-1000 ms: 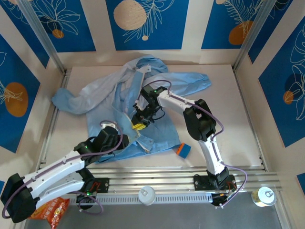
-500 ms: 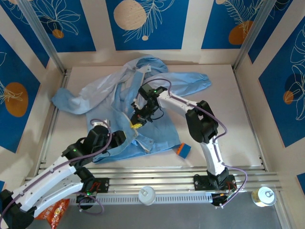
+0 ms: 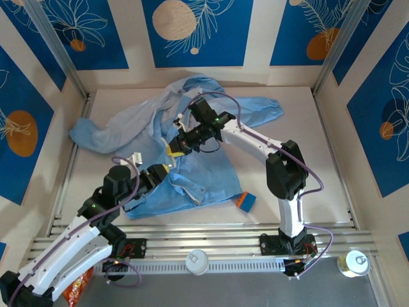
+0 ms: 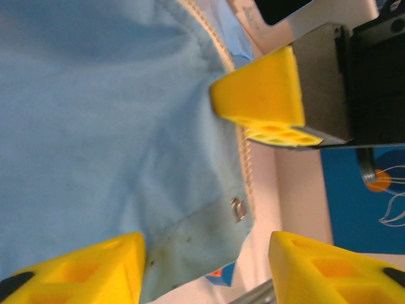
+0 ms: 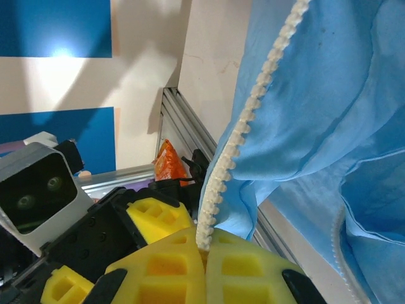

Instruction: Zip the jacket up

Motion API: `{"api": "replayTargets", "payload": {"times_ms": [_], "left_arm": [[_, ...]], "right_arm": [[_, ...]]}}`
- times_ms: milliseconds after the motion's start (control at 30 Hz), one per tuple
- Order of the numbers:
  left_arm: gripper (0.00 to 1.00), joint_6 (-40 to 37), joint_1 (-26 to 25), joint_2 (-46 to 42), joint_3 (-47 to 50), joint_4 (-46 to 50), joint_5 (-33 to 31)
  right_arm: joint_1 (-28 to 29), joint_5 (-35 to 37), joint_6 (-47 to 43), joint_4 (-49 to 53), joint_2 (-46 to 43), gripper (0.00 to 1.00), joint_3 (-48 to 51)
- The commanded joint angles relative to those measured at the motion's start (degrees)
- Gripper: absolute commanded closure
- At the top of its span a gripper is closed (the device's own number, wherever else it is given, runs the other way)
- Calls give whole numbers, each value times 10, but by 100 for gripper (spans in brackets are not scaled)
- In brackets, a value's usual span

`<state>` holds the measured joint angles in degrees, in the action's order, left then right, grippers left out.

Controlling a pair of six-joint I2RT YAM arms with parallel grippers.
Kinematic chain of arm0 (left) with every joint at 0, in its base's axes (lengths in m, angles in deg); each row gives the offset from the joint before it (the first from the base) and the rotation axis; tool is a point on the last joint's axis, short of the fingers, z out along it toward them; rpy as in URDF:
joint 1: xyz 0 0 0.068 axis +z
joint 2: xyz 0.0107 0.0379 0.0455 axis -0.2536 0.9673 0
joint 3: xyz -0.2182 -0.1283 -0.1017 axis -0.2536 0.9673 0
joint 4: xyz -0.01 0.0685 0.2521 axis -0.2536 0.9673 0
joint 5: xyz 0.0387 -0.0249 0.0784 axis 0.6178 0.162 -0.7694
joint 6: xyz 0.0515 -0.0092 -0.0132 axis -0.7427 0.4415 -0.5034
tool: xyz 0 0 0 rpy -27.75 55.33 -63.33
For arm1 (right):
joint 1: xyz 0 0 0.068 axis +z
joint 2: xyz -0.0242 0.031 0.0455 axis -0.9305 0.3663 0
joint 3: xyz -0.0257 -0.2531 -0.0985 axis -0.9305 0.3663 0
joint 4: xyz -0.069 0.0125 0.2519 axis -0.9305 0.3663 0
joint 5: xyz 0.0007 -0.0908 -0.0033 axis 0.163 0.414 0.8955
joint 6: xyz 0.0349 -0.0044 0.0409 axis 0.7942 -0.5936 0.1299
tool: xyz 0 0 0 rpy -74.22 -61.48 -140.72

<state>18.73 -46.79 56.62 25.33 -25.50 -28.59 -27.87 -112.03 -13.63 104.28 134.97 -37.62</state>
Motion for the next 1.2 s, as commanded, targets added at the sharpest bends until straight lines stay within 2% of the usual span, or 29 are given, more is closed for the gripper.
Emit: {"api": "replayTargets", "payload": {"times_ms": [0, 167, 633, 833, 900, 1067, 1167], "left_arm": [[50, 30, 21, -1, 10, -62, 51], [55, 52, 32, 1, 29, -81, 51], [57, 76, 33, 52, 42, -131, 64], [66, 79, 34, 48, 63, -151, 58], [66, 81, 34, 43, 74, -161, 53], [56, 80, 34, 37, 92, -168, 50], [55, 85, 34, 31, 111, -188, 49]], "right_arm": [[8, -8, 23, -35, -15, 100, 22], [13, -12, 38, -60, -18, 100, 34], [16, -23, 53, -82, -17, 100, 46], [15, -30, 58, -82, -13, 100, 50], [16, -30, 59, -80, -10, 100, 51], [16, -37, 62, -78, -6, 100, 51], [15, -42, 62, -69, 0, 100, 44]]}}
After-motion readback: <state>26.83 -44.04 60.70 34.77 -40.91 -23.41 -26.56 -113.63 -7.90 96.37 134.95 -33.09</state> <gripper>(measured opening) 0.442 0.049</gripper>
